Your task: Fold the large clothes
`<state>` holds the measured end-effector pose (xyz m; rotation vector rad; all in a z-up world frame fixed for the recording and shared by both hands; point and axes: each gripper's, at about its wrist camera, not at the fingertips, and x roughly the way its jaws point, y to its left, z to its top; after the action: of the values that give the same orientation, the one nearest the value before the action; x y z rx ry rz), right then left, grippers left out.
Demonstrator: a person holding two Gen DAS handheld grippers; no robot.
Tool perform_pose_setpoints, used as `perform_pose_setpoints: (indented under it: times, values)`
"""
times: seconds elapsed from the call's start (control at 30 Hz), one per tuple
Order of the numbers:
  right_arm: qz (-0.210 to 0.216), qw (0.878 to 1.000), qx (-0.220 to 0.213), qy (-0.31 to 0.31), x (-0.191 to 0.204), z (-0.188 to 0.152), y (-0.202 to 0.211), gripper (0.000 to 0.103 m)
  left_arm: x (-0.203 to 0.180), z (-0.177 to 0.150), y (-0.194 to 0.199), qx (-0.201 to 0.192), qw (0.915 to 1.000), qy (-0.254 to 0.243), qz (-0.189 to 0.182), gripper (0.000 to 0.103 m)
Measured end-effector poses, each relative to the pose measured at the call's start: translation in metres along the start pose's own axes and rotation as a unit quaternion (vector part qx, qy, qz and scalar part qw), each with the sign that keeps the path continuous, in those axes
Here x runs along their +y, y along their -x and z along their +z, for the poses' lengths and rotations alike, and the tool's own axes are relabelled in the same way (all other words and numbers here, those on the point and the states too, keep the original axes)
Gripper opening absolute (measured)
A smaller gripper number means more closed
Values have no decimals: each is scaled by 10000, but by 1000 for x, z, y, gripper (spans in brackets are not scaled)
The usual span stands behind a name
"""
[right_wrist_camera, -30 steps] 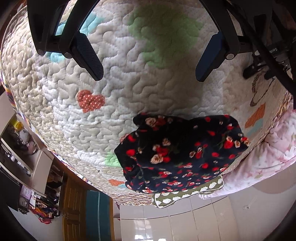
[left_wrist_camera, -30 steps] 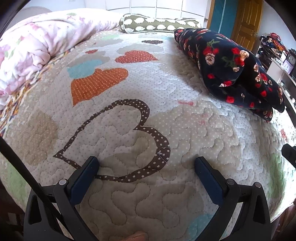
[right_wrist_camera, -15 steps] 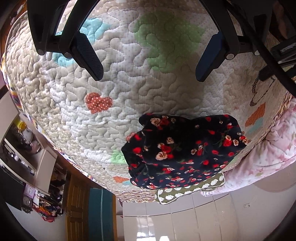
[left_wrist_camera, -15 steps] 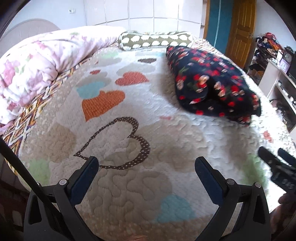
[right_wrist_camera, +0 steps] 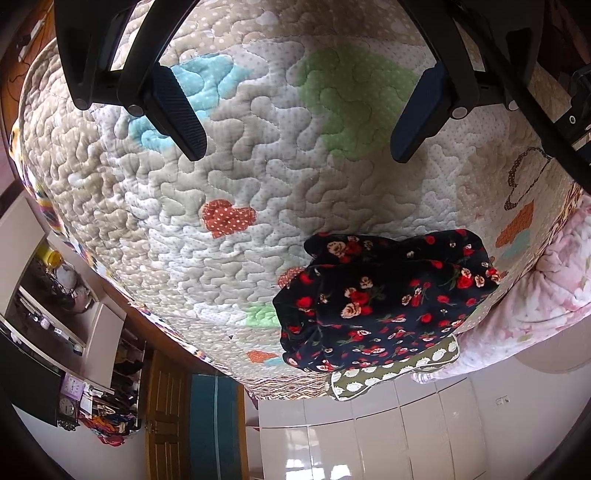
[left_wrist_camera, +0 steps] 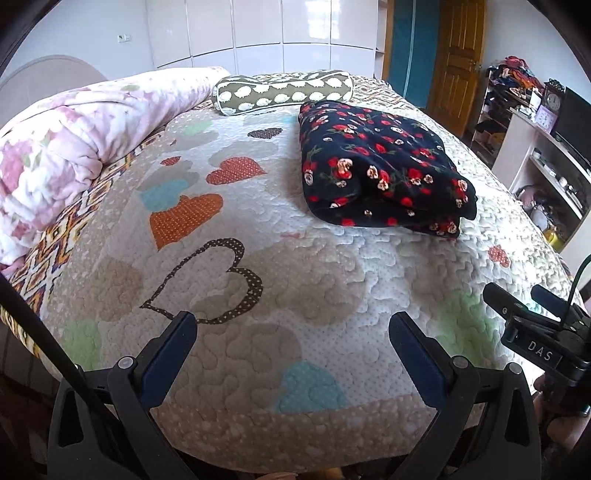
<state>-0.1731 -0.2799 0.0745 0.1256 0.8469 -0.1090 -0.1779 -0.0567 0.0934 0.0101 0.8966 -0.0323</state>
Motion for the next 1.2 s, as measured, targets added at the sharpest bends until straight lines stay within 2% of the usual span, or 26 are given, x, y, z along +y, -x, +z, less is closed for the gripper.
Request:
perform_pose_setpoints:
  times: [0.17,0.23,0.33,0.53,0.63,0.83,1.0,1.1,1.2]
  values:
    - [130,9999,-80,52,-3,11,1,102,5,8,-8,41,10000,-36,8,103]
    - [180,9997,-186,34,-6,24,2,102,11,16,-14,124,9998,50,-147,103]
    - [411,9987,-272,-132,-15,47,0,102,27,29,-31,486,9976,211,-447,102]
    - [633,9970,-270,-341,-34,88,-22,102,52,52,-44,472,9978,312,-338,100]
    - [851,9947,-161,-556,-45,104,-38,102,59,79,-49,391,9970,434,-510,100]
    - [1680,9770,105,-1309,-62,138,-83,102,43,144,-71,184,9953,348,-884,100]
    - [2093,9672,478,-1355,-49,160,-127,102,20,186,-126,426,9891,361,-1359,100]
    - [2023,9683,692,-1290,-37,169,-155,102,17,195,-161,647,9865,499,-1423,100]
    - [2205,9609,941,-1383,-33,172,-182,102,20,191,-188,876,9779,719,-1759,102]
